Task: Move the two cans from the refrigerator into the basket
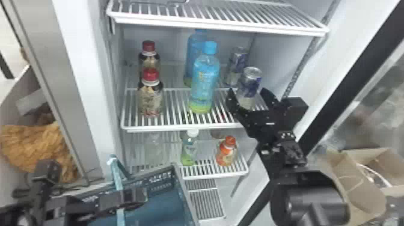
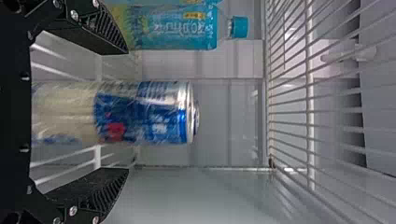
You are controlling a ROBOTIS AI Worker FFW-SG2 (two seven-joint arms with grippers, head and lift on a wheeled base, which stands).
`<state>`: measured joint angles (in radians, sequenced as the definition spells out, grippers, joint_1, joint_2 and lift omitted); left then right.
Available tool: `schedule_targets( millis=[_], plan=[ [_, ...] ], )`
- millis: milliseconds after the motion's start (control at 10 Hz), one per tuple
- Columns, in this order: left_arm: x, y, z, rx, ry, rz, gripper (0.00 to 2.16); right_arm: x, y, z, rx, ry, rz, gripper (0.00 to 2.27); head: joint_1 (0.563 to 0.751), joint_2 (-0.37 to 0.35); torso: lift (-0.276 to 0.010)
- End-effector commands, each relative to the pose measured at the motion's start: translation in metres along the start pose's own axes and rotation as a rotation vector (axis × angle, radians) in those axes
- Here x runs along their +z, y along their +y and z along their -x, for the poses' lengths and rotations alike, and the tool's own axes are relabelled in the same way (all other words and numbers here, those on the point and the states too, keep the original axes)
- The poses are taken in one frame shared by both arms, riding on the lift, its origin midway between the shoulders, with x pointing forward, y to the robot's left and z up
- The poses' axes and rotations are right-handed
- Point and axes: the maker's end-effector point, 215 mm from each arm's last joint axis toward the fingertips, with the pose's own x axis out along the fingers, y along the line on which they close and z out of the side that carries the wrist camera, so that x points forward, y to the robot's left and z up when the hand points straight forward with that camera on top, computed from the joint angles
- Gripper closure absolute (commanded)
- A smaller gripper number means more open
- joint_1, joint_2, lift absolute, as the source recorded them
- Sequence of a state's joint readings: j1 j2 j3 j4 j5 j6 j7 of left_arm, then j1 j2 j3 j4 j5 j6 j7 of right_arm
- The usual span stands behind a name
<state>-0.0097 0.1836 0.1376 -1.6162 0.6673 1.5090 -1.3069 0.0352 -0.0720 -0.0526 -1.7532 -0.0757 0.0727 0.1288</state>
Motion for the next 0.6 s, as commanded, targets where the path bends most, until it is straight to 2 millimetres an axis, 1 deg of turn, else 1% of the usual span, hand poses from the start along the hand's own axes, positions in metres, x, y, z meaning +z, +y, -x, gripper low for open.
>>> schedule_targets(
  millis=[0,100,200,300,400,500],
  plan=[
    [0.0,0.0,0.0,-0.001,0.002,0.001,1.19,-0.003,0.011,-0.007,0.022,0.007,-0.012,0.16,0.695,-0.202,-0.025],
    [0.0,0.0,0.0,-0.001,0.002,0.001,1.19,-0.006,0.011,-0.006,0.022,0.014,-0.015,0.21,0.695,-0.195,-0.025],
    [0.0,0.0,0.0,0.001,0.002,0.001,1.19,-0.011,0.012,-0.005,0.025,0.034,-0.037,0.49,0.695,-0.188,-0.025],
    [0.0,0.0,0.0,-0.001,0.002,0.001,1.19,-0.015,0.008,0.006,-0.001,0.057,-0.053,0.92,0.695,-0.187,-0.025],
    [0.0,0.0,0.0,-0.001,0.002,0.001,1.19,-0.016,0.002,0.019,-0.044,0.08,-0.069,1.27,0.695,-0.188,-0.025],
    [0.0,0.0,0.0,-0.001,0.002,0.001,1.19,-0.018,-0.007,0.025,-0.063,0.098,-0.067,1.28,0.695,-0.199,-0.025]
  ],
)
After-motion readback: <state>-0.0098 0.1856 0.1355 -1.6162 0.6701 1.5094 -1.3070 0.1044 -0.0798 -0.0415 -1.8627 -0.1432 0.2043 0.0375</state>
